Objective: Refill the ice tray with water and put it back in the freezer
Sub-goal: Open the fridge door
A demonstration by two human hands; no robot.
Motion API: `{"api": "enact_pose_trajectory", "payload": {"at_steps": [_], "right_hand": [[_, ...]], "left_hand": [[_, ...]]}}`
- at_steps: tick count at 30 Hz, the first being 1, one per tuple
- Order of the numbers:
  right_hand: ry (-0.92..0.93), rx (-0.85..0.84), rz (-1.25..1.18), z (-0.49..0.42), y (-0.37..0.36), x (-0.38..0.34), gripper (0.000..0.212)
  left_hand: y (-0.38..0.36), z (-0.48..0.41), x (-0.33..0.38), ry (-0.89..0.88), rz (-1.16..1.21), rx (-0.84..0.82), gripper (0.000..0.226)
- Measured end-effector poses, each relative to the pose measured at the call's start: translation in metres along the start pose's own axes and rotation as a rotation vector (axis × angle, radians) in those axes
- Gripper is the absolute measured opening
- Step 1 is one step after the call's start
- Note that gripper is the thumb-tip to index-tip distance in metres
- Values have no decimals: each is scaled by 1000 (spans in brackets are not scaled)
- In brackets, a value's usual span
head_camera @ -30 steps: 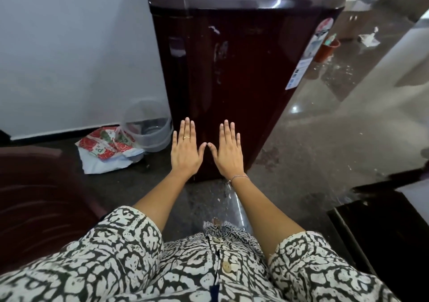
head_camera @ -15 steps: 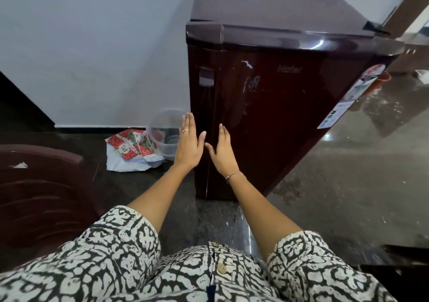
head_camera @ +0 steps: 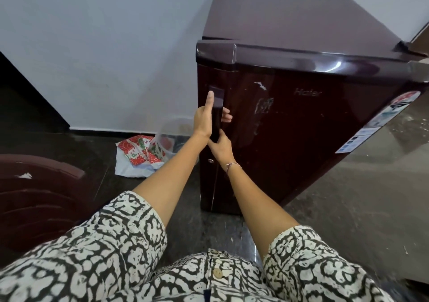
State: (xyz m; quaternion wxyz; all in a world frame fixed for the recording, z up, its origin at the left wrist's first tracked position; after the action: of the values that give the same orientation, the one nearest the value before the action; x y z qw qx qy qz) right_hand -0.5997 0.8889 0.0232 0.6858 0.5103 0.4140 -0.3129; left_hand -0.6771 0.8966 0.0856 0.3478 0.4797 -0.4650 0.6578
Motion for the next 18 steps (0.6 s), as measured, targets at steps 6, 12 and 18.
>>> {"api": "enact_pose_trajectory", "payload": {"at_steps": [6,12,18], "right_hand": [[-61,-110,29,-25,-5,4,20],[-35,-182,-69,-33,-20,6,22],[-50,-169,-134,-34,-23,10,25]], "left_hand": [[-2,-9,6,-66,-11,85,67],[-3,-17,1,-111,38,33,62],[-4,-17,2,-143,44,22,65]]}}
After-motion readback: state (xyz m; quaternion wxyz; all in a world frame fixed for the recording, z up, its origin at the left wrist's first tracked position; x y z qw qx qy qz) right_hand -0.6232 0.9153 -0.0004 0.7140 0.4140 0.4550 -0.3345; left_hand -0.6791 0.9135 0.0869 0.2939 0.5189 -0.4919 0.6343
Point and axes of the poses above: each hand's wrist, its own z-axis away from the middle knuckle, its own y-axis out of the back of the hand, x = y × z, the point moved 10 cm from there along -z, towards the middle knuckle, and after that the axes turned 8 degrees about z, right-handed, at the moved point
